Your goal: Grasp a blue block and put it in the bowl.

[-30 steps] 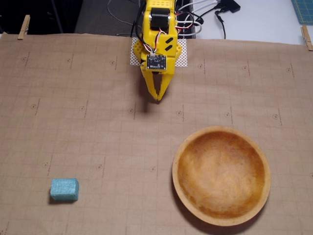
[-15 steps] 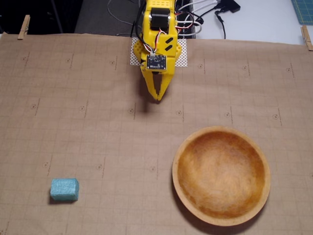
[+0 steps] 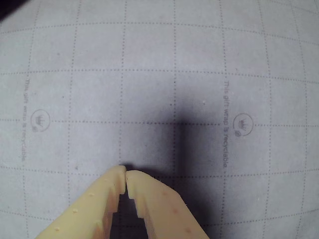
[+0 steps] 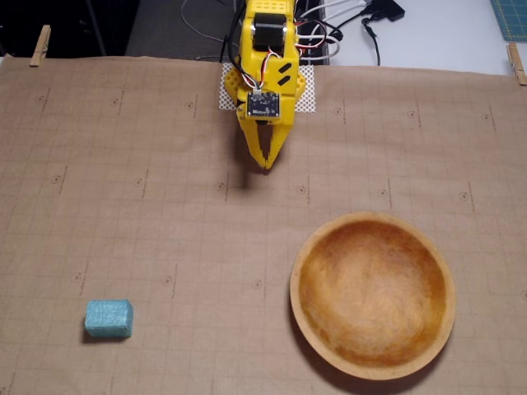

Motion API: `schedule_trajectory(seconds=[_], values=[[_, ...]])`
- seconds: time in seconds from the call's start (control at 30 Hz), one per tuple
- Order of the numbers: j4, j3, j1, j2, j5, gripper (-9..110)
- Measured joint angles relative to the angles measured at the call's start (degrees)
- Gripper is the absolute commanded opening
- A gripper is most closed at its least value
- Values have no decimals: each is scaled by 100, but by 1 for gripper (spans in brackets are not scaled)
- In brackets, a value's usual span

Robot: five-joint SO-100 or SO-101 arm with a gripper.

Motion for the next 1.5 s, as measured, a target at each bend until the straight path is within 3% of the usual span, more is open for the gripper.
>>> schedule_trajectory(seconds=[0.43,0.77,1.13,1.5], values=[[0,-62,0,0,0,-3],[-220,-1556,0,9,18,-3],[-1740,-2373,0,-290,18,-3],[-4166,-2382,-185,-2531,18,-3]])
